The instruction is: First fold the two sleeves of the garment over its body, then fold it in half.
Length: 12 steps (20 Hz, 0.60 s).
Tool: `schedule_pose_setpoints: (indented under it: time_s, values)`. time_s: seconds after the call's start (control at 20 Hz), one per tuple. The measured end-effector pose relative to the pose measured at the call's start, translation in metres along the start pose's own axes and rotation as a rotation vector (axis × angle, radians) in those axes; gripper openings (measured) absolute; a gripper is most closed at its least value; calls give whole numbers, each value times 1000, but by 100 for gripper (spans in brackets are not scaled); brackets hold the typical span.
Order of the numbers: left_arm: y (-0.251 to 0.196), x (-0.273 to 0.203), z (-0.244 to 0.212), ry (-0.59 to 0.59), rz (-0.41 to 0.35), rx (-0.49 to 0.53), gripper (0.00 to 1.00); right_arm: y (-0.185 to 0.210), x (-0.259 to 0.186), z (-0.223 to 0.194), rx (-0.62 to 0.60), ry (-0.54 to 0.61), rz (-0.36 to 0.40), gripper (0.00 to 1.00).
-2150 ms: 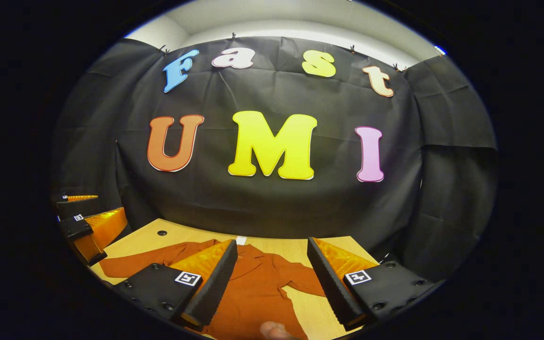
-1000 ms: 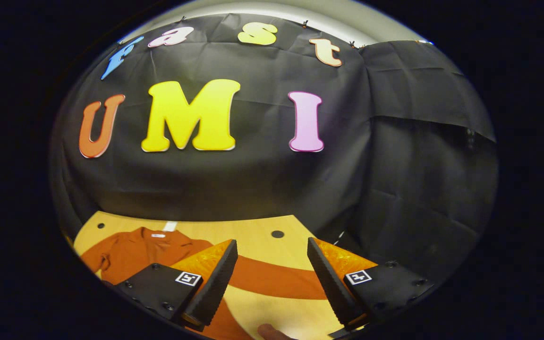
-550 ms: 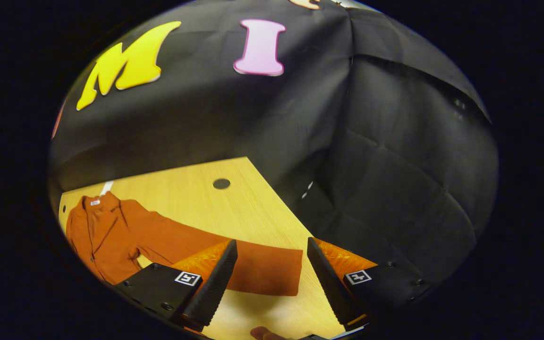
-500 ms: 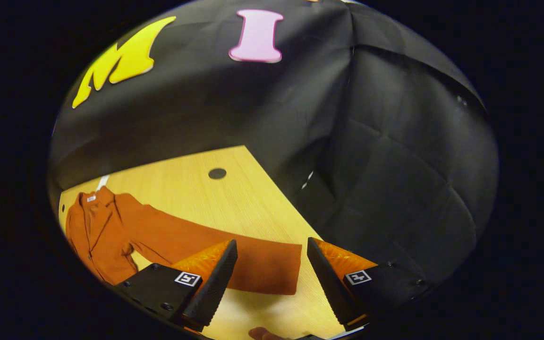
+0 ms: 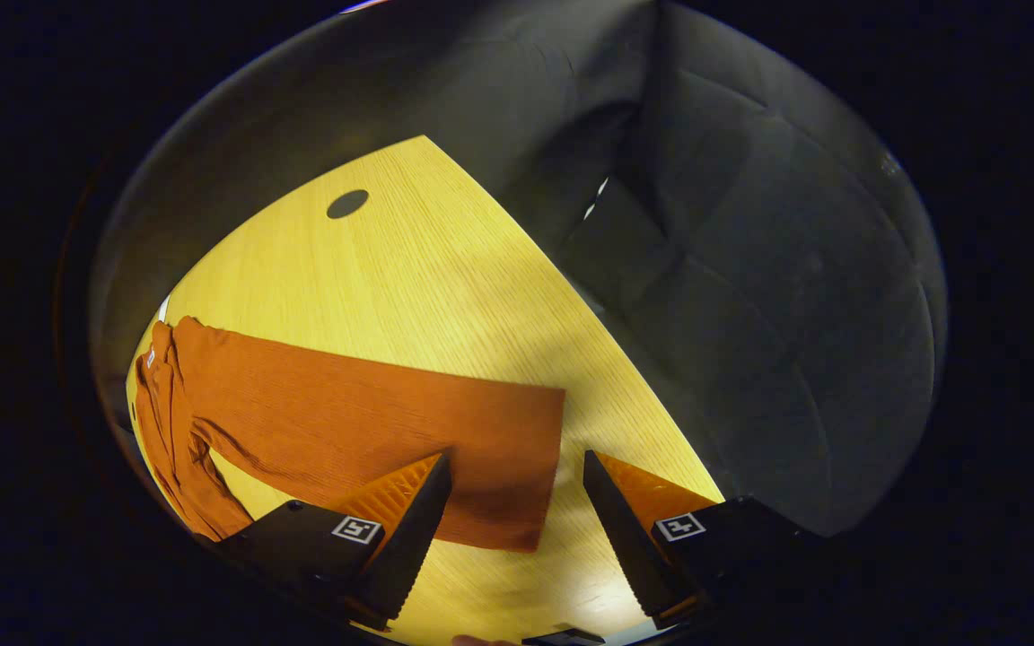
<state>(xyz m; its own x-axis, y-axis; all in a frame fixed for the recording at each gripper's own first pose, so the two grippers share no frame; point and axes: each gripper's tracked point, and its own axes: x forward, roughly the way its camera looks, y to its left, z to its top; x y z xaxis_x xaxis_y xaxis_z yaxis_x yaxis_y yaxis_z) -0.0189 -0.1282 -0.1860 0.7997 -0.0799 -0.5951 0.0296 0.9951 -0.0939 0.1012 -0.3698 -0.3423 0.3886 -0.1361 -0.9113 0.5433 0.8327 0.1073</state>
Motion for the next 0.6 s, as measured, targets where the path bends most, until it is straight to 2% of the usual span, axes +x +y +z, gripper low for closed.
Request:
schedule_pose_setpoints:
  time_s: [0.05, 0.1, 0.25, 0.3, 0.4, 0.5, 0.55, 0.6]
  values:
    - [-1, 1, 0, 2, 4, -7, 98, 1, 1, 2, 15, 27, 17, 94]
    - [-4, 2, 1, -1, 8, -15, 97, -3, 5, 1, 23, 52, 30, 88]
    - [-14, 2, 3, -17, 30, -32, 98, -3, 15, 3, 73, 107, 52, 87]
    - [-16, 2, 2, -19, 27, -34, 98, 0, 17, 6, 83, 124, 75, 69]
    - [-15, 2, 2, -18, 29, -29, 98, -2, 12, 7, 67, 152, 65, 74]
    - [-10, 7, 5, -21, 35, -33, 98, -5, 15, 9, 76, 167, 49, 63]
    - [-5, 9, 5, -16, 41, -34, 98, -5, 14, 8, 80, 171, 45, 53]
    - [-2, 10, 4, -11, 43, -40, 98, -5, 13, 4, 85, 176, 43, 53]
